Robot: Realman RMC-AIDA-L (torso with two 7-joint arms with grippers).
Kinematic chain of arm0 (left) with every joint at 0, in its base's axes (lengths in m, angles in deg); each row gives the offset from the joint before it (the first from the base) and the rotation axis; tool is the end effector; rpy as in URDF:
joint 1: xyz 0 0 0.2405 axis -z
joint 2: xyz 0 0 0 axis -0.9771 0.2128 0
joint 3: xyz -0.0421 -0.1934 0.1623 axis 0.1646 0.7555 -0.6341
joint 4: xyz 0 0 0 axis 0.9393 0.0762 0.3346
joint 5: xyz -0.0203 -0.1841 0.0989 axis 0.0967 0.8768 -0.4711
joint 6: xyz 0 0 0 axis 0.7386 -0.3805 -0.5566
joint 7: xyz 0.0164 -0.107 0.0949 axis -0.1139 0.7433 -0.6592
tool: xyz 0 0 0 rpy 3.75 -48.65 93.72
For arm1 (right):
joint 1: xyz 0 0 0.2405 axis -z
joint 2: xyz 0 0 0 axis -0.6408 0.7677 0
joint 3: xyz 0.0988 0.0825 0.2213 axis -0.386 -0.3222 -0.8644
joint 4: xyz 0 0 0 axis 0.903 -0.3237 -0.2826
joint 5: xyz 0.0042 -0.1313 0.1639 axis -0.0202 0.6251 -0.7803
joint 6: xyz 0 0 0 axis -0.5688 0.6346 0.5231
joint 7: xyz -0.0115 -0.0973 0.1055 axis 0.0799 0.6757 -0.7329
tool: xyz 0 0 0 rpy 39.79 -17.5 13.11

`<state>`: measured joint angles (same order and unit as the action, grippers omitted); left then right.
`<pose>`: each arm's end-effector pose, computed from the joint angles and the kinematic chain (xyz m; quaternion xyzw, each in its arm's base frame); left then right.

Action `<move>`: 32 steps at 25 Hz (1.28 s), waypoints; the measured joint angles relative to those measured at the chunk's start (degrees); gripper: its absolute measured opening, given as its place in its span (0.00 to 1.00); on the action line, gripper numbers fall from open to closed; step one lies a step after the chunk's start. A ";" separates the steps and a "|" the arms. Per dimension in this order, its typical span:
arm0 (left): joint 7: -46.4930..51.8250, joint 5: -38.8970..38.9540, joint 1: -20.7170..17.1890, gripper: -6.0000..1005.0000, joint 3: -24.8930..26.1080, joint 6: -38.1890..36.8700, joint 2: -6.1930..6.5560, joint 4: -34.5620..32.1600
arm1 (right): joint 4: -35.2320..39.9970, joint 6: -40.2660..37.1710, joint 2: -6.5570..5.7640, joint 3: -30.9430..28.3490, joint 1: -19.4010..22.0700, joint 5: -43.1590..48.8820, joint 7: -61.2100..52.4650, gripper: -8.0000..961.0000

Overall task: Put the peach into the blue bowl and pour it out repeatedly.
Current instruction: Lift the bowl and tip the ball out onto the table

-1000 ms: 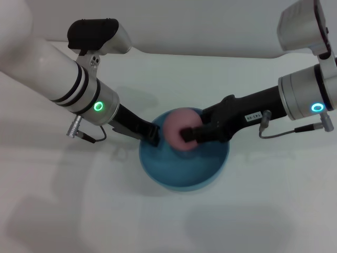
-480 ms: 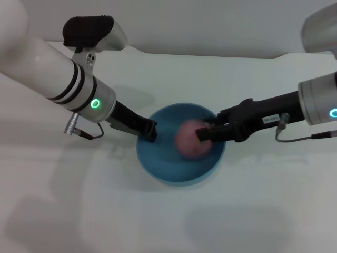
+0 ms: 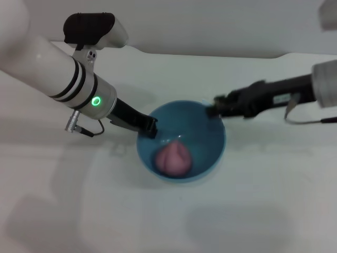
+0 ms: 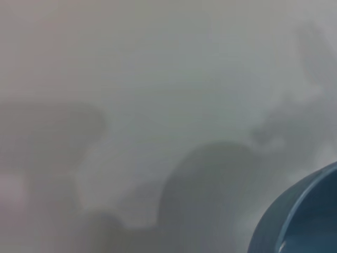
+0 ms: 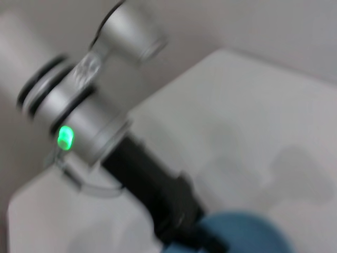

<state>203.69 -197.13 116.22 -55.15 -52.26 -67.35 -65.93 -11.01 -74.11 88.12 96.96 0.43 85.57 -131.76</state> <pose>-0.2093 0.3760 -0.0495 -0.8419 -0.5108 0.0697 0.1594 0.1726 0.3786 -0.0180 -0.9401 0.3116 0.1256 0.0588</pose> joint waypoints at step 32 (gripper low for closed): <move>-26.56 15.21 -14.83 0.01 -41.67 77.93 -0.50 -0.77 | -11.28 6.17 -0.97 -44.77 20.57 -1.56 6.29 0.47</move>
<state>177.13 -181.92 101.39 -96.82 25.68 -67.85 -66.71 -22.29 -67.94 87.15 52.19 21.00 84.01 -125.47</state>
